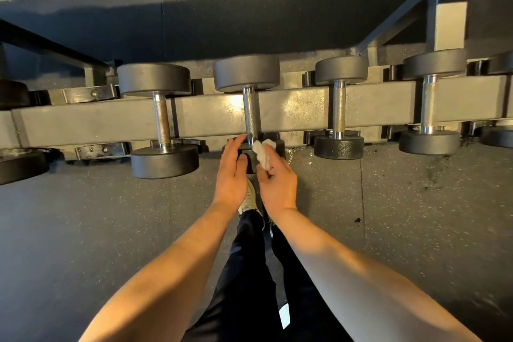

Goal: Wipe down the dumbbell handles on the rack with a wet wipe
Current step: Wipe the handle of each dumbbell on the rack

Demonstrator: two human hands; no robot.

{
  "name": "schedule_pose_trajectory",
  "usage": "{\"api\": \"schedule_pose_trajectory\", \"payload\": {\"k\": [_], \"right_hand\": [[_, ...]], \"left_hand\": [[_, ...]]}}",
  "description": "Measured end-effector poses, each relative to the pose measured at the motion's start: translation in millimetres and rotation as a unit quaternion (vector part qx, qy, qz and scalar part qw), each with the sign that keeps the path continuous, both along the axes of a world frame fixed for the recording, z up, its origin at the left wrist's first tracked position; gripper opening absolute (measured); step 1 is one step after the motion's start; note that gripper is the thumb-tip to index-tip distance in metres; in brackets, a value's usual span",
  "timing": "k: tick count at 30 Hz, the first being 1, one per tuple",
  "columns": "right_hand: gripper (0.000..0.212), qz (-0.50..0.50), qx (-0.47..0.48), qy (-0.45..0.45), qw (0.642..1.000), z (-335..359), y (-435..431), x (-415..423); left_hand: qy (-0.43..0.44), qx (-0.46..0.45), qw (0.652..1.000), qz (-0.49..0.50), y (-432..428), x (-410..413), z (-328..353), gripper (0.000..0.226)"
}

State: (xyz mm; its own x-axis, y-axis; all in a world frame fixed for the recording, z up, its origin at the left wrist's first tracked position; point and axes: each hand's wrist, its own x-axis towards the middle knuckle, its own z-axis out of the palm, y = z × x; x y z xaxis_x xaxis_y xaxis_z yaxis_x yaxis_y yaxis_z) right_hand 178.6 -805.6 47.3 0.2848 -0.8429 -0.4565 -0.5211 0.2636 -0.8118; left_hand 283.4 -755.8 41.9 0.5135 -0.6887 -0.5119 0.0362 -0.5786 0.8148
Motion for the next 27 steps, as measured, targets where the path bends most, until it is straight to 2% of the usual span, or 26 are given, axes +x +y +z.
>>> {"api": "schedule_pose_trajectory", "payload": {"k": [3,5,8,11,13,16,19,22,27], "right_hand": [[0.064,0.142,0.007,-0.003,0.990,0,-1,4],[0.068,0.189,0.033,-0.020,0.981,1,-3,5],[0.061,0.143,0.086,-0.042,0.985,8,-9,-1],[0.054,0.046,0.020,-0.004,0.999,7,-21,-8],[0.050,0.051,-0.036,0.039,0.997,3,-31,-7],[0.044,0.080,-0.042,0.060,0.994,-2,-37,-1],[0.041,0.094,-0.057,0.082,0.991,-5,-35,1],[0.043,0.119,-0.100,0.105,0.982,-7,-28,1],[0.038,0.116,-0.130,0.111,0.978,-7,-15,8]], "left_hand": [[-0.036,-0.027,0.999,-0.031,3,-4,-1,0.040],[-0.068,-0.021,0.996,-0.055,5,-6,-3,0.039],[-0.120,0.004,0.986,-0.114,5,-5,-10,0.042],[-0.194,0.028,0.966,-0.169,3,-10,-15,0.048],[-0.269,0.034,0.941,-0.202,1,-20,-21,0.052],[-0.344,0.045,0.911,-0.224,1,-27,-31,0.055],[-0.290,0.024,0.944,-0.154,3,-23,-34,0.052],[-0.163,0.013,0.987,0.003,4,-17,-39,0.047],[-0.017,0.002,0.988,0.155,-5,-8,-35,0.041]]}}
